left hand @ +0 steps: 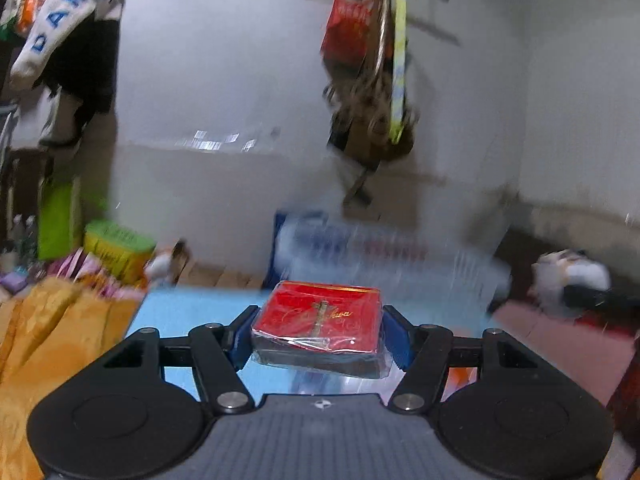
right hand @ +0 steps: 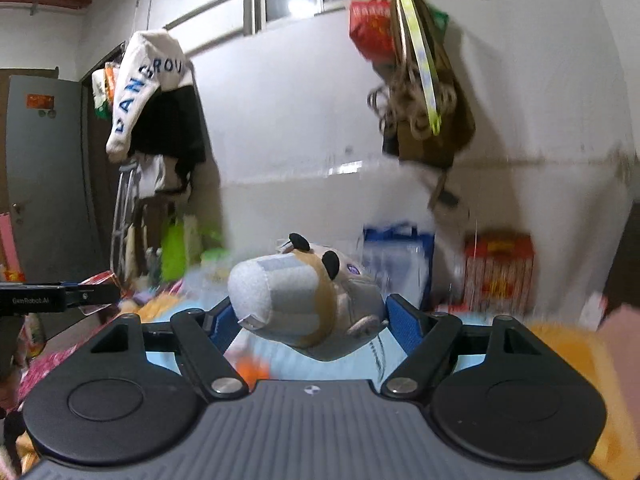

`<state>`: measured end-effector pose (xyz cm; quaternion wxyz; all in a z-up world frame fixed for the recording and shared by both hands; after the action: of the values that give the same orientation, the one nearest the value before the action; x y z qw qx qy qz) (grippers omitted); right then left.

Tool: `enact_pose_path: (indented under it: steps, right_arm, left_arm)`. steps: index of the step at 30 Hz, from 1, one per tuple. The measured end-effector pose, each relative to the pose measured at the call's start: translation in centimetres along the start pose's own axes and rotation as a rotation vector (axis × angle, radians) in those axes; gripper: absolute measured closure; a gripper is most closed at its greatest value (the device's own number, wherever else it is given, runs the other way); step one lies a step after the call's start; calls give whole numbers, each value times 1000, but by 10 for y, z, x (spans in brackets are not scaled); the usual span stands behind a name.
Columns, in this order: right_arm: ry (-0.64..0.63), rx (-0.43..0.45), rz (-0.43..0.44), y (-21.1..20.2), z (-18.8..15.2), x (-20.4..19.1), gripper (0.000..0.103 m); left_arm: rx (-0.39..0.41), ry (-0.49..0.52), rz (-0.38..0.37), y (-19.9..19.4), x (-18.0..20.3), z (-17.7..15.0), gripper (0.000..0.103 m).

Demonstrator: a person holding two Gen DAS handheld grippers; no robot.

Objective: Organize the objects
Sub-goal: 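Carry both items over the clear basket and open both tools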

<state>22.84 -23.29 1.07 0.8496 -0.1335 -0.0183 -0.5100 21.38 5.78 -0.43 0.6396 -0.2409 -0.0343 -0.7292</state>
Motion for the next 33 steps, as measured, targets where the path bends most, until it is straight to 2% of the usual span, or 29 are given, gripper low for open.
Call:
enact_pose_path:
  steps: [2, 5, 7, 10, 11, 12, 14, 16, 19, 20, 22, 26, 30, 33]
  right_arm:
    - [-44, -33, -11, 30, 20, 10, 24]
    - [-64, -102, -36, 79, 24, 23, 24]
    - [-70, -140, -20, 103, 14, 28, 24]
    - [-72, -191, -18, 131, -6, 34, 20]
    - [-75, -198, -20, 138, -11, 34, 19]
    - [-78, -195, -25, 138, -13, 34, 16]
    - [-52, -160, -26, 130, -12, 34, 2]
    - [-9, -86, -8, 109, -5, 31, 0]
    - [42, -50, -27, 64, -3, 21, 0]
    - [88, -32, -37, 42, -11, 13, 0]
    - [174, -28, -14, 18, -26, 2, 0]
    - [164, -128, 62, -9, -62, -38, 0]
    - [63, -243, 106, 9, -79, -70, 3]
    - [69, -319, 120, 27, -91, -78, 20]
  left_arm:
    - [3, -22, -4, 24, 17, 33, 35]
    - [-79, -44, 8, 81, 35, 58, 35]
    - [-134, -62, 41, 120, 37, 59, 35]
    - [-171, -113, 54, 154, 30, 48, 35]
    - [-179, -111, 53, 161, 29, 43, 30]
    - [-169, -104, 56, 164, 27, 39, 16]
    - [-126, -90, 69, 160, 24, 40, 0]
    - [-77, -54, 54, 146, 27, 45, 0]
    - [-41, -40, 26, 115, 32, 48, 0]
    - [-46, -35, 3, 101, 33, 42, 0]
    - [-96, -35, 6, 82, 32, 19, 0]
    - [-151, 3, 21, 52, 28, -34, 0]
    - [-165, 9, 80, 38, 13, -47, 0]
    - [-168, -45, 143, 34, -8, -44, 0]
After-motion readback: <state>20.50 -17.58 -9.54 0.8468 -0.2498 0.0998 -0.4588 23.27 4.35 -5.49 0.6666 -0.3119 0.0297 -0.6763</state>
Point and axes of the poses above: each gripper's, at about its wrist camera, not at the fingertips, and y roughly the way its jaws point, x to its right, z to its top, the point moved 8 cm from there along y, roughly the way its jaws point, and after that the axes turned 14 degrees about -y, right-handed, at the moved point
